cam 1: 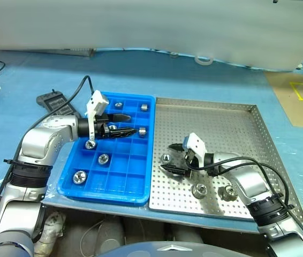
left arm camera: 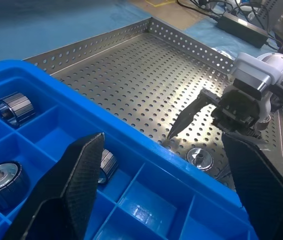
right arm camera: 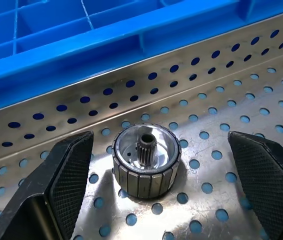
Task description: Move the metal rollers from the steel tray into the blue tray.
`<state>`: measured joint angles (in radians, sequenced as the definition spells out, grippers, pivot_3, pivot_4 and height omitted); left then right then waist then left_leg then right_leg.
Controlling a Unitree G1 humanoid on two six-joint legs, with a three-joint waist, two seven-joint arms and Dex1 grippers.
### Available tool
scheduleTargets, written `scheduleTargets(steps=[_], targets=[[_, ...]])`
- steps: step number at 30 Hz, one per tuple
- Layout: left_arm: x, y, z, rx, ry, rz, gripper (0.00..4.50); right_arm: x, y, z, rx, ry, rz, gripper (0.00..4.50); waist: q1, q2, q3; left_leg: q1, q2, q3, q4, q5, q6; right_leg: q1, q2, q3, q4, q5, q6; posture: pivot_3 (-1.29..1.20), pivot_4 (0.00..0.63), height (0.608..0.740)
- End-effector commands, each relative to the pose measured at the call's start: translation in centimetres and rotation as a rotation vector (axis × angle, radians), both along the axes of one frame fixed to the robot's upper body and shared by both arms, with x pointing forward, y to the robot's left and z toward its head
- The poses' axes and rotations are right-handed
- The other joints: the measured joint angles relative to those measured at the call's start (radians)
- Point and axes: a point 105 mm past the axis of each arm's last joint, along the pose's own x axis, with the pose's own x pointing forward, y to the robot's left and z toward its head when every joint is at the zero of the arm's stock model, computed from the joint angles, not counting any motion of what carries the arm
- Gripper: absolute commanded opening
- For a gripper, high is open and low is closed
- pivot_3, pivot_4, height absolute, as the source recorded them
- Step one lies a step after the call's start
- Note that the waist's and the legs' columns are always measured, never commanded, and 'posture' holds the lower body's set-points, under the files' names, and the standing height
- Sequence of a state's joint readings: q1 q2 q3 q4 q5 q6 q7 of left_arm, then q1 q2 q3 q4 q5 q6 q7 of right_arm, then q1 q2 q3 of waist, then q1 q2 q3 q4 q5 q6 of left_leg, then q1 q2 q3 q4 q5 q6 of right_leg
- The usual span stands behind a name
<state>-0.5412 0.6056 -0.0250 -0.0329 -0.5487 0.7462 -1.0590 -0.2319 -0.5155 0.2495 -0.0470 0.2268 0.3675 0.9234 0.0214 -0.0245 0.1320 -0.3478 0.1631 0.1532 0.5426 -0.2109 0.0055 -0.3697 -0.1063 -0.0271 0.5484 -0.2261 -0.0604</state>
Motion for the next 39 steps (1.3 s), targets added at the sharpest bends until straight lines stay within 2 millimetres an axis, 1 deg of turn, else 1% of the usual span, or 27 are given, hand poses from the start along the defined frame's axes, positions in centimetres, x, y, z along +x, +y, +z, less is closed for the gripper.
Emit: scheduleTargets(steps=[1, 2, 6, 9, 13, 15, 18, 21, 23, 25, 27, 30, 32, 34, 36, 39], targets=[[-0.2, -0.1, 1.2, -0.015, -0.052, -0.008, 4.02, 0.1, 0.3, 0.6, 0.02, -0.005, 0.015, 4.08, -0.001, 0.0, 0.0, 0.0, 0.0, 0.0, 0.0, 0.0, 0.0, 0.0, 0.0, 0.0, 0.0, 0.0, 0.0, -0.06, 0.15, 0.74], [-0.2, -0.1, 1.1, -0.015, -0.051, -0.008, 4.02, 0.0, 0.2, 0.5, 0.017, 0.003, 0.016, 3.87, -0.001, 0.0, 0.0, 0.0, 0.0, 0.0, 0.0, 0.0, 0.0, 0.0, 0.0, 0.0, 0.0, 0.0, 0.0, -0.06, 0.15, 0.74], [-0.2, -0.2, 1.1, -0.016, -0.049, -0.009, 4.02, -0.2, -0.1, 0.2, 0.007, 0.014, -0.001, 2.48, -0.001, 0.0, 0.0, 0.0, 0.0, 0.0, 0.0, 0.0, 0.0, 0.0, 0.0, 0.0, 0.001, 0.0, 0.0, -0.06, 0.15, 0.74], [-0.1, -0.3, 1.1, -0.017, -0.048, -0.01, 4.02, -0.6, -0.1, 0.5, 0.018, 0.023, 0.008, 1.67, -0.001, 0.0, 0.0, 0.0, 0.0, 0.0, 0.0, 0.0, 0.0, 0.0, 0.0, 0.0, 0.001, 0.0, 0.0, -0.06, 0.15, 0.74], [0.0, -0.2, 1.1, -0.018, -0.051, -0.007, 4.02, -0.4, -0.5, 1.0, 0.007, 0.005, -0.028, 1.67, -0.001, 0.0, 0.0, 0.0, 0.0, 0.0, 0.0, 0.0, 0.001, 0.0, 0.0, 0.0, 0.001, 0.0, 0.0, -0.06, 0.15, 0.74], [0.1, 0.0, 1.3, -0.019, -0.056, 0.0, 4.02, -0.2, -0.8, 1.8, 0.015, -0.009, -0.042, 1.67, 0.0, 0.0, 0.0, 0.0, 0.0, 0.0, 0.0, 0.0, 0.001, 0.0, 0.0, 0.0, 0.001, 0.0, 0.0, -0.06, 0.15, 0.74], [0.2, 0.4, 1.8, -0.019, -0.076, 0.002, 4.02, 0.4, -1.3, 4.0, 0.049, -0.05, -0.062, 1.67, 0.0, 0.0, 0.0, 0.0, 0.0, 0.0, 0.0, 0.0, 0.001, 0.0, 0.0, 0.0, 0.001, 0.0, 0.0, -0.09, 0.15, 0.74], [0.0, 1.1, 2.5, -0.028, -0.1, 0.0, 4.02, 0.7, -1.1, 6.9, 0.091, -0.107, -0.042, 1.67, -0.003, 0.0, 0.0, 0.0, 0.0, 0.0, 0.0, 0.0, 0.001, 0.0, 0.0, 0.0, 0.001, 0.0, 0.0, -0.08, 0.15, 0.74], [-0.3, 1.9, 2.1, 0.002, -0.108, -0.004, 4.02, 0.9, -0.6, 8.5, 0.111, -0.138, -0.015, 1.67, -0.006, 0.0, 0.0, 0.001, 0.0, 0.0, 0.0, 0.0, 0.0, 0.0, 0.0, 0.0, 0.002, 0.0, 0.0, -0.07, 0.15, 0.74], [-0.7, 2.9, 1.5, 0.037, -0.118, 0.001, 4.02, 1.2, 0.2, 9.4, 0.109, -0.171, 0.014, 1.67, -0.008, 0.0, 0.0, 0.002, 0.001, 0.0, 0.0, 0.0, 0.0, 0.0, 0.0, 0.0, 0.002, 0.0, 0.0, -0.04, 0.15, 0.74], [-0.7, 4.0, 1.6, 0.039, -0.127, 0.036, 4.02, 1.2, 1.6, 9.5, 0.121, -0.175, 0.062, 1.67, -0.005, 0.0, 0.0, 0.003, 0.001, 0.001, -0.001, 0.0, -0.001, 0.0, 0.0, -0.001, 0.002, 0.0, 0.0, -0.01, 0.15, 0.74], [-0.5, 5.9, 1.4, 0.049, -0.145, 0.126, 4.02, 0.9, 3.5, 8.5, 0.127, -0.152, 0.15, 1.67, 0.002, -0.001, 0.0, 0.002, 0.002, 0.0, -0.002, 0.0, -0.002, 0.0, 0.001, -0.003, 0.003, 0.0, 0.0, 0.04, 0.15, 0.74], [-0.5, 7.6, 0.7, 0.063, -0.137, 0.201, 4.02, 1.0, 4.6, 8.0, 0.133, -0.138, 0.198, 1.67, 0.012, -0.001, 0.0, 0.001, 0.002, -0.001, -0.001, 0.0, -0.002, -0.001, 0.0, -0.003, 0.004, 0.0, 0.0, 0.1, 0.15, 0.74], [-1.2, 8.6, 0.1, 0.086, -0.134, 0.231, 4.02, 1.6, 5.2, 7.9, 0.144, -0.143, 0.214, 1.67, 0.02, -0.001, 0.0, -0.001, 0.001, -0.001, -0.001, -0.001, -0.001, -0.001, 0.0, -0.004, 0.004, 0.0, 0.0, 0.14, 0.15, 0.74], [-2.2, 9.2, -0.3, 0.092, -0.126, 0.255, 4.02, 2.2, 5.9, 7.7, 0.15, -0.145, 0.241, 1.67, 0.025, -0.001, 0.0, -0.002, 0.0, -0.001, 0.0, -0.001, -0.001, -0.002, -0.001, -0.004, 0.004, 0.0, 0.0, 0.18, 0.15, 0.74], [-3.1, 9.9, -0.7, 0.091, -0.119, 0.316, 4.02, 3.0, 7.1, 7.1, 0.144, -0.148, 0.272, 1.67, 0.04, -0.004, 0.001, -0.002, 0.0, -0.003, 0.0, -0.001, -0.001, -0.001, -0.001, -0.005, 0.004, 0.0, 0.0, 0.24, 0.15, 0.74]])
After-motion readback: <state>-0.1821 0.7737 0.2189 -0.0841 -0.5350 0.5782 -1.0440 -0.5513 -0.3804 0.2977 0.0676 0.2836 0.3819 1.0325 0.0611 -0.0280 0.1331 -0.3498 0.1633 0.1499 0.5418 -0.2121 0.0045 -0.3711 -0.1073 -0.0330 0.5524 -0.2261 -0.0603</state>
